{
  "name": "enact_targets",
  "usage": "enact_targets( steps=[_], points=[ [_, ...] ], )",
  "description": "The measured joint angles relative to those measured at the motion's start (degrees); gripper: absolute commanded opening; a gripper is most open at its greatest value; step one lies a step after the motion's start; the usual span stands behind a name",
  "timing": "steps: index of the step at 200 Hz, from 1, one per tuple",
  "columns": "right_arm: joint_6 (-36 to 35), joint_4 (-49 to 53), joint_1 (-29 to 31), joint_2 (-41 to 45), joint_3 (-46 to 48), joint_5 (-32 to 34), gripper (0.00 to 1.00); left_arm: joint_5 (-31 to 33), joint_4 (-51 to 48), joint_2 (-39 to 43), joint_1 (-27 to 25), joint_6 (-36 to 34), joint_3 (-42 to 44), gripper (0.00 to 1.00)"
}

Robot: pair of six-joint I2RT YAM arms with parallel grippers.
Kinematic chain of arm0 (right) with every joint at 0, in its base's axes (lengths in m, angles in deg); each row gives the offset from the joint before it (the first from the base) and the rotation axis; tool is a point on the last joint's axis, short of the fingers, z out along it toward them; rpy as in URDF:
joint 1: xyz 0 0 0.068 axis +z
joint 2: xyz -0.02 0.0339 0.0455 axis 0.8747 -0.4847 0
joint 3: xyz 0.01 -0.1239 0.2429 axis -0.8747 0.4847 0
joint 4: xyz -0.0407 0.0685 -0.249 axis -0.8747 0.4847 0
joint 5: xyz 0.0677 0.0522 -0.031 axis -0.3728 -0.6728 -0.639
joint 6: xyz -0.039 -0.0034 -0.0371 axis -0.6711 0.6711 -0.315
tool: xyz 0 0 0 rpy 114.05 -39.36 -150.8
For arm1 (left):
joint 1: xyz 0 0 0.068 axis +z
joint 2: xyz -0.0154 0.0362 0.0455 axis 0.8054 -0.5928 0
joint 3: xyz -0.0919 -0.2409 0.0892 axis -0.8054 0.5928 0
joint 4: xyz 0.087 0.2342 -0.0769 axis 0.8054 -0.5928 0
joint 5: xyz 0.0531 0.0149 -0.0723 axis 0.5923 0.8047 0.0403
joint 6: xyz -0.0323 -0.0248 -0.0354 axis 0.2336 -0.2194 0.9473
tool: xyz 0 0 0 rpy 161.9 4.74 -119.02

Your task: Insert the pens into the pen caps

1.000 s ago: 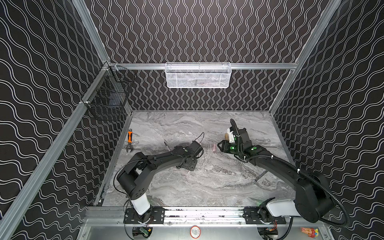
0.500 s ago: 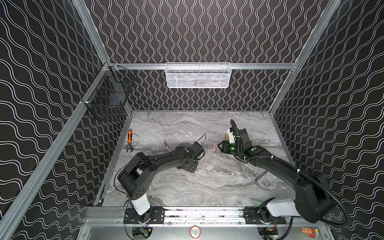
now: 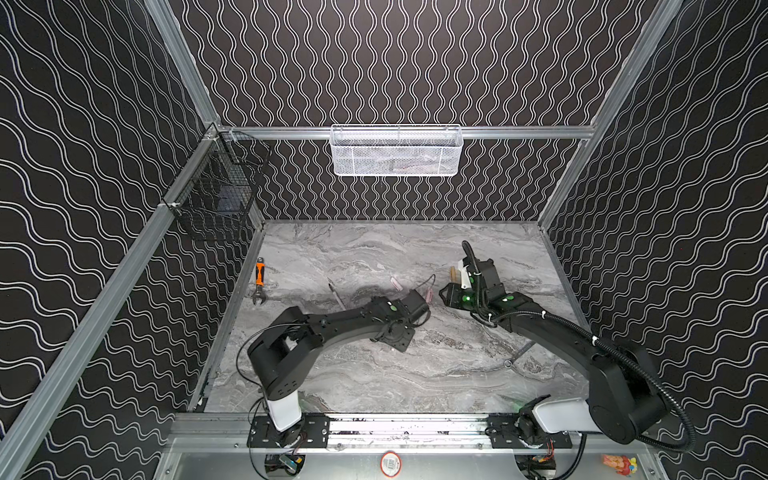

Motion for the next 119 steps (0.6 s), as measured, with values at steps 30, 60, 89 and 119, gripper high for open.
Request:
enact_targets(
  steps=[30,60,89,119],
  points=[
    [-0.02,-0.07,-0.04,1.18,0.61,-0.63,0.47,1.03,0.50,-2.58,-0.28,1.36,0.00,0.42],
    [0.00,-0.24,-0.13,1.46,0.98,-1.38,0.47,1.33,2.60,-2.34,-0.35,2.08,0.96,0.35],
    [0.13,-0.33,-0.13,1.88,1.16,-1.38,0.47,1.03,5.11,-2.23,-0.07,2.05,1.70,0.23],
    [0.20,-0.22,-0.13,2.08,1.27,-1.42,0.47,1.01,7.67,-2.89,0.04,2.05,1.53,0.18]
  ],
)
